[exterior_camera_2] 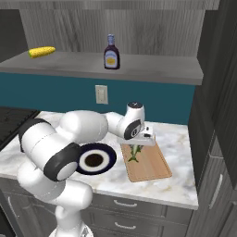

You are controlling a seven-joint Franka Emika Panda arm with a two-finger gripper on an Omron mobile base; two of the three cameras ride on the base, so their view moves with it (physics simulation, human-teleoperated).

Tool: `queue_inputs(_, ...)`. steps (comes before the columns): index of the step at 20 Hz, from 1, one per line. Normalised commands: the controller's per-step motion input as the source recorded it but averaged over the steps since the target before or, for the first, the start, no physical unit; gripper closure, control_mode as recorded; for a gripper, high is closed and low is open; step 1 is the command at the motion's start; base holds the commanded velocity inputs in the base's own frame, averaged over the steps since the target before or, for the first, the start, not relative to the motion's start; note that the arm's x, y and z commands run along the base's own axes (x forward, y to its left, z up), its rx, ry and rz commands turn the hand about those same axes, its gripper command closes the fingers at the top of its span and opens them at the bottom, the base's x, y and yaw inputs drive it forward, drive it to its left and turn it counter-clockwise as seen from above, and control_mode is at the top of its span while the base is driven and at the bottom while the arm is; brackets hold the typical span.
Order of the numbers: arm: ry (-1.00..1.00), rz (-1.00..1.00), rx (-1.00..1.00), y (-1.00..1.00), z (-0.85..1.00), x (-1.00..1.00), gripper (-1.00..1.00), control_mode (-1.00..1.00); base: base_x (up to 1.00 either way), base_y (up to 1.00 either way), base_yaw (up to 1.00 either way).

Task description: Pick the fish from the plate and place it on the cutting board. Then pick the condiment bottle from the cabinet and place it next to the cutting board.

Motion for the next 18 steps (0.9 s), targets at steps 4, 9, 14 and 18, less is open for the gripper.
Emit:
queue_inputs(4, -0.02, 0.0, 0.0, -0.12, -0.17, 0.02, 1.0, -1.0, 0.0, 0.0, 0.0)
queue_inputs(9, -0.07, 0.0, 0.0, -0.02, -0.29, 0.02, 1.0, -1.0, 0.0, 0.0, 0.0)
queue_inputs(14, -0.08, 0.0, 0.0, 0.0, -0.32, 0.05, 1.0, -1.0, 0.0, 0.0, 0.0)
queue_inputs(18, -0.05, 0.0, 0.0, 0.0, -0.25, 0.11, 1.0, -1.0, 0.0, 0.0, 0.0)
